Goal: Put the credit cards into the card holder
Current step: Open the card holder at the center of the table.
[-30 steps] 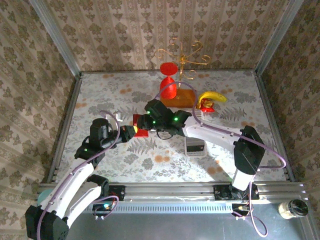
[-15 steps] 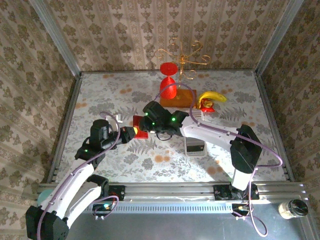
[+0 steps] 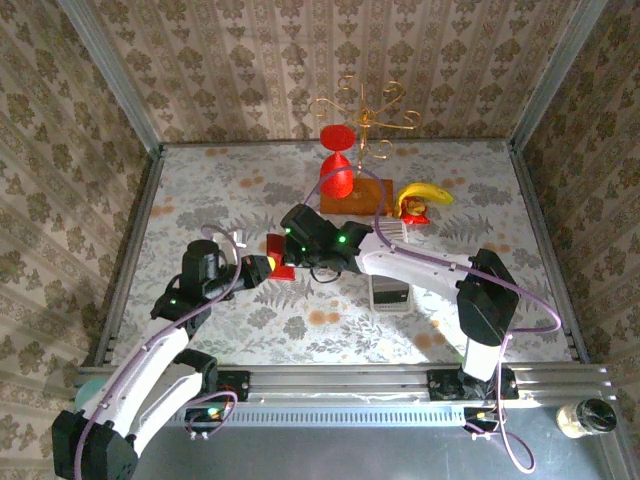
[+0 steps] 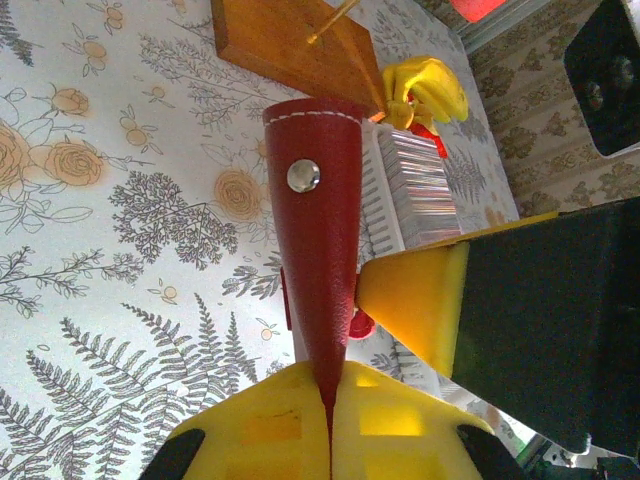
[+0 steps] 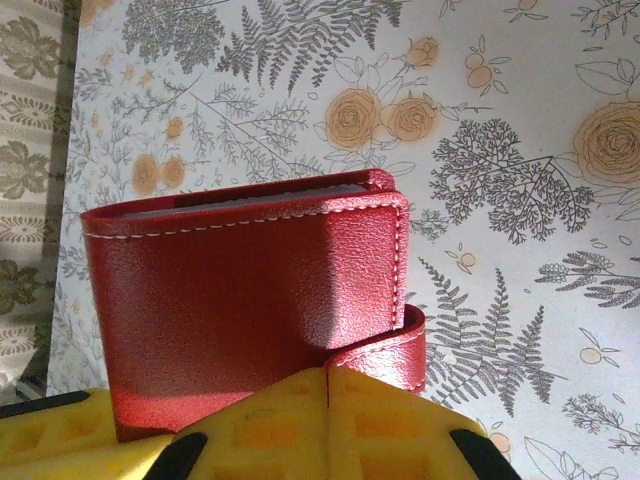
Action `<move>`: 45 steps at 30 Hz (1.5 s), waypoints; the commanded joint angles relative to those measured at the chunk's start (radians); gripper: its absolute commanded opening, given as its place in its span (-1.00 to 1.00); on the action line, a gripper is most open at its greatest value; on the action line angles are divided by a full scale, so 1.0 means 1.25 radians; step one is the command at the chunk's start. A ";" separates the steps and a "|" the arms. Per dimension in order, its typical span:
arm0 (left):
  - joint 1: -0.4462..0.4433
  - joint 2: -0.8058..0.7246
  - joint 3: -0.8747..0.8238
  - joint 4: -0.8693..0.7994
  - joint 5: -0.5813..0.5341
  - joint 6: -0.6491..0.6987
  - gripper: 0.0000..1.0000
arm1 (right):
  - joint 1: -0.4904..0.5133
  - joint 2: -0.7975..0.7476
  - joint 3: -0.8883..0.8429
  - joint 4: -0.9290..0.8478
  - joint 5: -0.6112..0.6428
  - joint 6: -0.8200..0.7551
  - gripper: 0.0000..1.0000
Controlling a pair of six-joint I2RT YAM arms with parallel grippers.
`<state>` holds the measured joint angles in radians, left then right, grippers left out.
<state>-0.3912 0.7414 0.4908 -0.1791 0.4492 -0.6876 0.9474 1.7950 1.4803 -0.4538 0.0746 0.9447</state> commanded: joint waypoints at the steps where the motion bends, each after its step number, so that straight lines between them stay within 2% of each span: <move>1: 0.005 -0.002 -0.002 0.032 -0.016 0.004 -1.00 | -0.004 -0.010 -0.014 -0.099 0.073 0.001 -1.00; 6: 0.003 0.012 -0.008 0.034 -0.002 -0.004 -1.00 | -0.005 -0.047 -0.059 -0.103 0.114 0.005 -1.00; 17: -0.021 0.016 -0.014 0.013 0.003 -0.017 -1.00 | -0.007 -0.083 -0.131 -0.076 0.114 0.012 -1.00; 22: -0.065 0.020 -0.035 0.025 0.010 -0.059 -1.00 | -0.007 -0.103 -0.185 -0.023 0.069 0.011 -1.00; 28: -0.131 0.039 -0.074 0.046 -0.021 -0.100 -0.99 | 0.006 -0.107 -0.240 0.006 0.038 0.017 -1.00; 32: -0.146 0.068 -0.084 0.043 -0.048 -0.108 -0.73 | 0.013 -0.115 -0.269 0.027 0.030 0.025 -1.00; 34: -0.146 0.077 -0.081 0.012 -0.078 -0.101 -0.47 | 0.016 -0.126 -0.277 0.038 0.027 0.027 -1.00; 36: -0.146 0.085 -0.078 -0.016 -0.114 -0.085 -0.01 | 0.020 -0.131 -0.280 0.049 0.018 0.026 -1.00; 39: -0.144 0.100 -0.066 -0.075 -0.171 -0.067 0.34 | 0.027 -0.128 -0.277 0.054 0.002 0.025 -1.00; 42: -0.139 0.120 -0.048 -0.107 -0.196 -0.055 0.49 | 0.034 -0.132 -0.277 0.063 0.001 0.030 -1.00; 45: -0.139 0.135 -0.042 -0.078 -0.157 -0.062 0.61 | 0.039 -0.143 -0.285 0.082 -0.003 0.035 -1.00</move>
<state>-0.5678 0.9009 0.4000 -0.2581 0.2581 -0.7780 0.9867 1.6573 1.1316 -0.3855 0.0872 0.9668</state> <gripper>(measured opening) 0.793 0.044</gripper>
